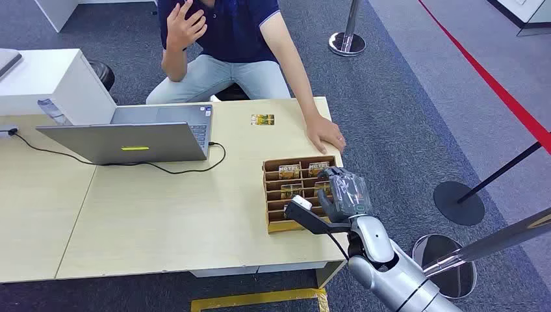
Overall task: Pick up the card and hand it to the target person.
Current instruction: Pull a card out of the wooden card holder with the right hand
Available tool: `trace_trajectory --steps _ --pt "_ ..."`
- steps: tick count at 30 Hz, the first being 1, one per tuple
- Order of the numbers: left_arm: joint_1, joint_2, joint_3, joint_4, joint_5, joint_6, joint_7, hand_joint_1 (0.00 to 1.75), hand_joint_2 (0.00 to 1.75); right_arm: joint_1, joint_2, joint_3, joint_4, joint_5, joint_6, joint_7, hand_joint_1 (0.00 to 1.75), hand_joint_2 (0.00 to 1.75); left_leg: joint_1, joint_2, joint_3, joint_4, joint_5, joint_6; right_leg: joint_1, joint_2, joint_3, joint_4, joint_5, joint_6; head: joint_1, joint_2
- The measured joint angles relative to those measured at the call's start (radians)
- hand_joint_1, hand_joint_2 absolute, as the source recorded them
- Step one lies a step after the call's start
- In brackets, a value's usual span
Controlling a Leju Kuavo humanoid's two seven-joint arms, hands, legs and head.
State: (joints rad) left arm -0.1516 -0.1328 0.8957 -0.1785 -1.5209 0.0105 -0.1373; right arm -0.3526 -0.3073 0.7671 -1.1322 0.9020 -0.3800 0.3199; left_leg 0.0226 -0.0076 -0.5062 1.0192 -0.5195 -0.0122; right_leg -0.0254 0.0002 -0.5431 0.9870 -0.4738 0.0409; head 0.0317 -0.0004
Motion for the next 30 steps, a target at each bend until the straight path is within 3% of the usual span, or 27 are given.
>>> trace_trajectory --steps 13,17,23,27,30 --pt "0.000 0.000 -0.004 0.000 0.000 0.000 0.001 0.00 0.00 -0.013 0.011 0.001 0.072 -0.009 -0.008 -0.009 0.92 1.75 0.000 0.000 0.000 0.000 0.000 0.000 0.000 0.000 0.000 0.000 0.000 0.000 0.000 0.000" --pt "-0.001 0.000 -0.006 0.000 0.000 0.000 0.000 0.00 0.00 -0.024 0.012 0.003 0.093 -0.002 -0.008 -0.010 1.03 1.75 0.000 0.000 0.000 0.000 0.000 0.000 0.000 0.000 0.000 0.000 0.000 0.000 0.000 0.000" --pt "-0.001 0.000 -0.006 0.000 0.000 -0.001 -0.001 0.00 0.00 -0.038 0.013 0.003 0.109 0.002 -0.009 -0.010 1.05 1.75 0.000 0.000 0.000 0.000 0.000 0.000 0.000 0.000 0.000 0.000 0.000 0.000 0.000 0.000" --pt "-0.001 0.000 -0.006 0.000 0.000 -0.001 -0.002 0.00 0.00 -0.044 0.013 0.007 0.118 0.005 -0.009 -0.009 1.23 1.75 0.000 0.000 0.000 0.000 0.000 0.000 0.000 0.000 0.000 0.000 0.000 0.000 0.000 0.000" --pt "-0.001 0.000 -0.006 0.000 0.000 -0.001 -0.003 0.00 0.00 -0.047 0.014 0.008 0.122 0.007 -0.009 -0.009 1.27 1.75 0.000 0.000 0.000 0.000 0.000 0.000 0.000 0.000 0.000 0.000 0.000 0.000 0.000 0.000"
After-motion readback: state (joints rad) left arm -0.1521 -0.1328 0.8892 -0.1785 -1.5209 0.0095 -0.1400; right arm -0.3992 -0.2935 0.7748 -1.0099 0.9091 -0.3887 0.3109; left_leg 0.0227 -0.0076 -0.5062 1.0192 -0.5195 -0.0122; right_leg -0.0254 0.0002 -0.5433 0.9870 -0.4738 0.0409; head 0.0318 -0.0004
